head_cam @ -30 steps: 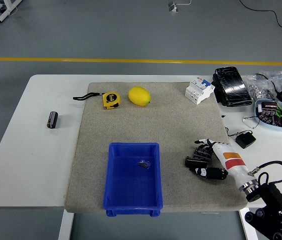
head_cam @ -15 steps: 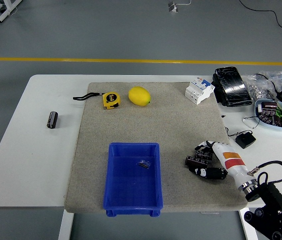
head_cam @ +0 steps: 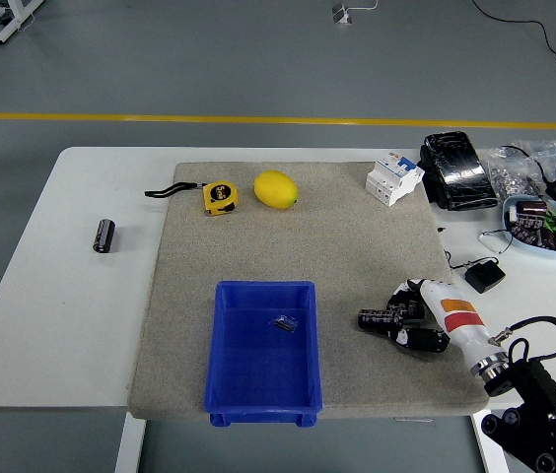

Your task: Pick up the battery,place it into the box

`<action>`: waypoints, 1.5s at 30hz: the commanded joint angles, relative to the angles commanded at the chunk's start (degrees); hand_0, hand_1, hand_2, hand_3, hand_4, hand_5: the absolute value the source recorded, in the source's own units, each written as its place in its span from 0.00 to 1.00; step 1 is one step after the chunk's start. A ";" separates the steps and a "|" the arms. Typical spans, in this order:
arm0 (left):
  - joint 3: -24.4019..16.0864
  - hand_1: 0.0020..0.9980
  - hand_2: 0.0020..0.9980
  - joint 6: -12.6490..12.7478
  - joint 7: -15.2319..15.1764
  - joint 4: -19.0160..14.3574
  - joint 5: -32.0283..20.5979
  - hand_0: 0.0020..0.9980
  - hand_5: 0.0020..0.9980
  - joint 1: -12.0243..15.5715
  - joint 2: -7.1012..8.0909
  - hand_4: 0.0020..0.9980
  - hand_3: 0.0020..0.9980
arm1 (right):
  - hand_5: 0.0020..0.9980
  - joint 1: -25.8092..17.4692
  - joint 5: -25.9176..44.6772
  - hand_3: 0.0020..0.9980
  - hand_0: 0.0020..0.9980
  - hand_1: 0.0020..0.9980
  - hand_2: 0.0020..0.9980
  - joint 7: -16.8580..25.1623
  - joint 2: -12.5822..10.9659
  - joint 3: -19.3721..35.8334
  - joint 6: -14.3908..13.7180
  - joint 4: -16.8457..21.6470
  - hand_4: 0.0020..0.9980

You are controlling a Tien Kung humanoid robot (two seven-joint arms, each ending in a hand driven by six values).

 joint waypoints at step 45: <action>0.09 0.63 0.68 -0.56 0.00 -0.01 1.53 0.68 0.70 -0.26 0.16 0.62 0.62 | 0.16 0.13 -1.21 0.44 0.00 0.21 0.40 -0.14 -0.68 2.86 0.33 1.68 0.78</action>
